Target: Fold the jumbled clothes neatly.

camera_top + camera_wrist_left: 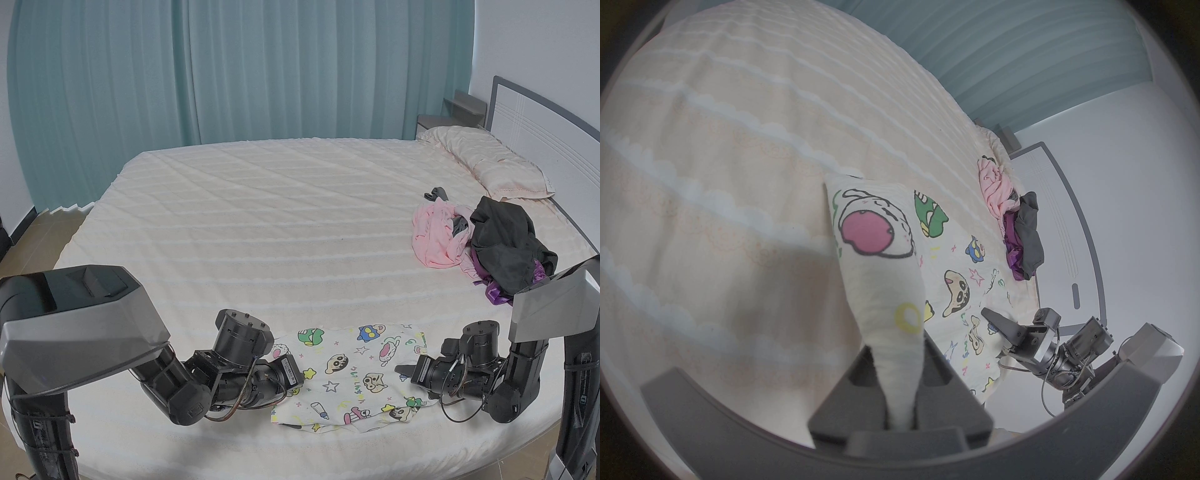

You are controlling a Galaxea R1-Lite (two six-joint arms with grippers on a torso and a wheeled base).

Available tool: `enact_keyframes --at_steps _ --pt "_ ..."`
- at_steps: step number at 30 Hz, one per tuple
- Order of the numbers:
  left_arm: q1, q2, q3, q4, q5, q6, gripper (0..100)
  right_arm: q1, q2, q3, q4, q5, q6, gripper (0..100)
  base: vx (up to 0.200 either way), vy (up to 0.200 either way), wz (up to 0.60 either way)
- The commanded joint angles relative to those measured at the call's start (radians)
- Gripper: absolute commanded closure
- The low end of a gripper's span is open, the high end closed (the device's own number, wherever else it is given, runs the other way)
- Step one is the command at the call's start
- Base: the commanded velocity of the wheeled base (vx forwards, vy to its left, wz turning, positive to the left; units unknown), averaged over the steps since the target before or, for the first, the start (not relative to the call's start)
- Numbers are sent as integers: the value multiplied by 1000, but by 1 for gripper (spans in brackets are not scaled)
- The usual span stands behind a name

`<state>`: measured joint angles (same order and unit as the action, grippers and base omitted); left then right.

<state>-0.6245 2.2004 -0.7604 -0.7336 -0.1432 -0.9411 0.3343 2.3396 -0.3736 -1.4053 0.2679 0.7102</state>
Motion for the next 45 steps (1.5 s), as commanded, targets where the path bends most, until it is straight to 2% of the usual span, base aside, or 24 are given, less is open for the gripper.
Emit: enact_keyframes --at_steps 1,14,28,45 --pt "-1 -39 20 0 1 -5 100 0 -5 12 -15 -2 2 100 0 -200 0" --pt "-4 -73 33 0 1 -39 100 0 -23 18 -17 -2 6 100 0 -200 0" --pt "-14 -99 61 -3 1 -41 100 0 -32 59 -87 -2 6 100 0 -200 0" --pt "-12 -97 64 0 1 -39 100 -6 -52 71 -89 -10 5 100 0 -200 0"
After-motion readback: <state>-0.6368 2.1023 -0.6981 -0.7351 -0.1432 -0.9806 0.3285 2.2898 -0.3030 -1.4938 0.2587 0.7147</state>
